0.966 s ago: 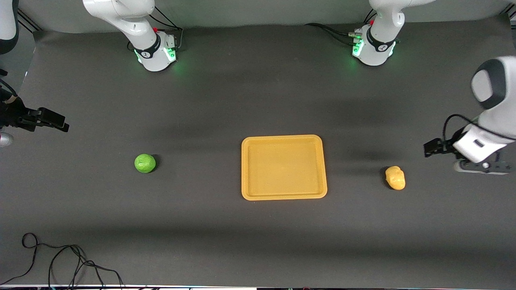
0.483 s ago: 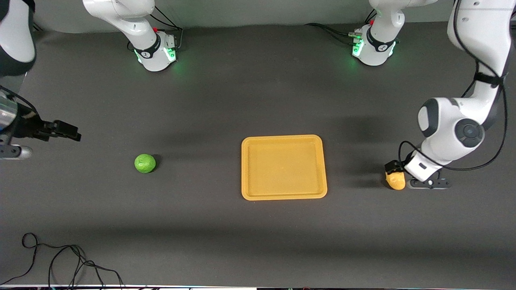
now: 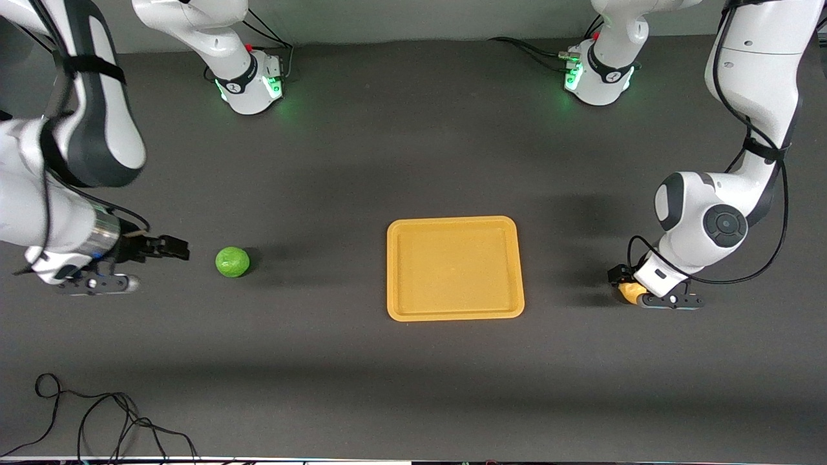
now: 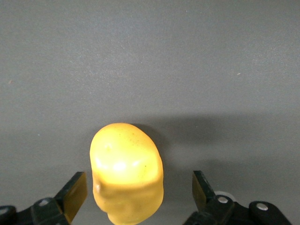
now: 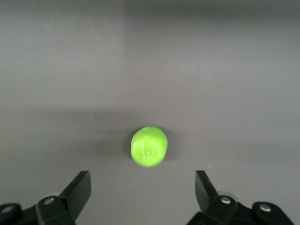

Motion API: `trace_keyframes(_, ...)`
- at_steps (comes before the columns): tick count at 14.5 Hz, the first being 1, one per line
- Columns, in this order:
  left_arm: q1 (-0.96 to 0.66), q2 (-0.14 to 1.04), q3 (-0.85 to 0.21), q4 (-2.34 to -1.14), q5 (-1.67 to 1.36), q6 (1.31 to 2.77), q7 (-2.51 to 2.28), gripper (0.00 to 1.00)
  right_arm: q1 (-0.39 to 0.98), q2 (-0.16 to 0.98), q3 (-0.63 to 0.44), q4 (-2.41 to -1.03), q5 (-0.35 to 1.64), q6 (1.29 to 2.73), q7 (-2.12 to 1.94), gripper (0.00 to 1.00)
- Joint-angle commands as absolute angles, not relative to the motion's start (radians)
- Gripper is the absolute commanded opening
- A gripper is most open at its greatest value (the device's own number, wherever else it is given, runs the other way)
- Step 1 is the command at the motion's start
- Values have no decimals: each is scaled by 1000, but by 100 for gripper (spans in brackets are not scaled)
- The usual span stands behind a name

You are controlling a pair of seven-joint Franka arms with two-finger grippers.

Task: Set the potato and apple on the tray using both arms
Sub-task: 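Grasp the potato with the left gripper while the right gripper reaches the apple, then carry the potato toward the tray while the right gripper grasps the apple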

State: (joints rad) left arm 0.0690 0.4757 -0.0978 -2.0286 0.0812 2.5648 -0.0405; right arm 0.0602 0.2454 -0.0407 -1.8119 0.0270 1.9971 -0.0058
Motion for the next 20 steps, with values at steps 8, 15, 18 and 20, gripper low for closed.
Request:
trace_keyframes(8,61,523,-87,-2016,123,2628,-86,43,64,370,-46,-2071,43,2350,-23,99)
trace_keyframes(15,-139,276,-100,-1858,118,2041,-345,30,84,466,-44,-2077,76,2465,-6,99)
trace_keyframes(18,-297,293,-100,-1818,107,2013,-519,30,84,469,-46,-2106,94,2490,-5,86)
trace_keyframes(20,-382,342,-100,-1809,107,2063,-624,30,83,462,-46,-2114,94,2473,-6,76)
